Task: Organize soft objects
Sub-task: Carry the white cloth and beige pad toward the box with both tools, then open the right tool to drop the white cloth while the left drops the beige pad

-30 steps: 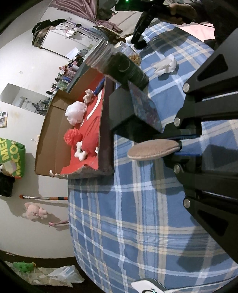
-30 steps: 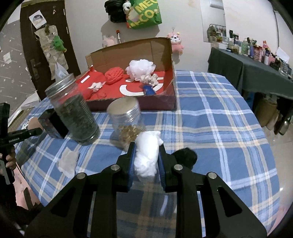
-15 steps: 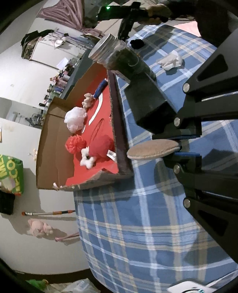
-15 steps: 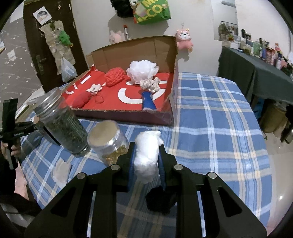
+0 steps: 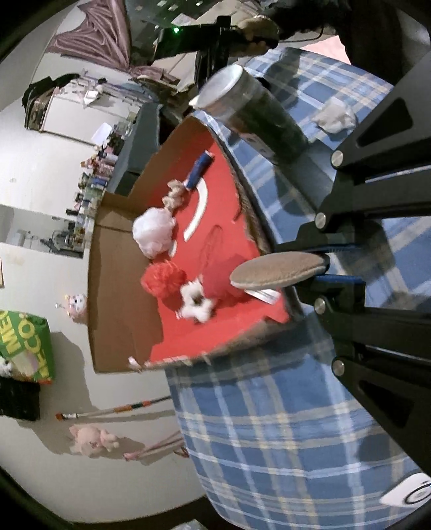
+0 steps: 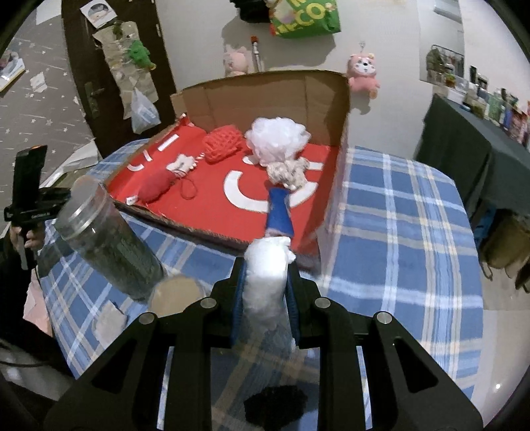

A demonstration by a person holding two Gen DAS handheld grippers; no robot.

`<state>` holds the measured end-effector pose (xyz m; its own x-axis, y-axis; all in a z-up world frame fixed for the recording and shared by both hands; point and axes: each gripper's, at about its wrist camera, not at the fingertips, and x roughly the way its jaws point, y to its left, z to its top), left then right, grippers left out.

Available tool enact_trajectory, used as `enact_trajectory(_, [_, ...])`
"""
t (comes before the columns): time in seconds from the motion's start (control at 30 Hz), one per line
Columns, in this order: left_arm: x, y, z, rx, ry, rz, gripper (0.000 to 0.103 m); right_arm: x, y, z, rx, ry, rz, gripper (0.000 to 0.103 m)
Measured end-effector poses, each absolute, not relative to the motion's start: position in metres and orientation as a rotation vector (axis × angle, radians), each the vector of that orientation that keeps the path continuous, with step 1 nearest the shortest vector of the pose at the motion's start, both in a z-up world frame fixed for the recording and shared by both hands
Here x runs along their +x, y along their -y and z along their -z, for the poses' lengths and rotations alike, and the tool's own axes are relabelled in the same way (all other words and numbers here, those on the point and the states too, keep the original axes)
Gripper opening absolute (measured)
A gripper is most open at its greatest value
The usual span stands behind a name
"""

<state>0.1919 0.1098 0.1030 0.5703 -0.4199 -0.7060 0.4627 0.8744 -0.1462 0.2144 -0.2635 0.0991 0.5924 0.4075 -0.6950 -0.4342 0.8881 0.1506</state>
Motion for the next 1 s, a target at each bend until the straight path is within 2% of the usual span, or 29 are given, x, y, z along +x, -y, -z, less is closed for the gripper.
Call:
enact_trajectory(0.53, [0.290,-0.029,-0.121,0.024,-0.980,0.673,0.010,0.300,0.198,-0.115,-0.134,-0.892,-0.620,0.021])
enact_trajectory(1.0, [0.368,0.015,-0.082,0.068,-1.163,0.629,0.011,0.397,0.152,-0.086,-0.144,-1.084,-0.596,0.021])
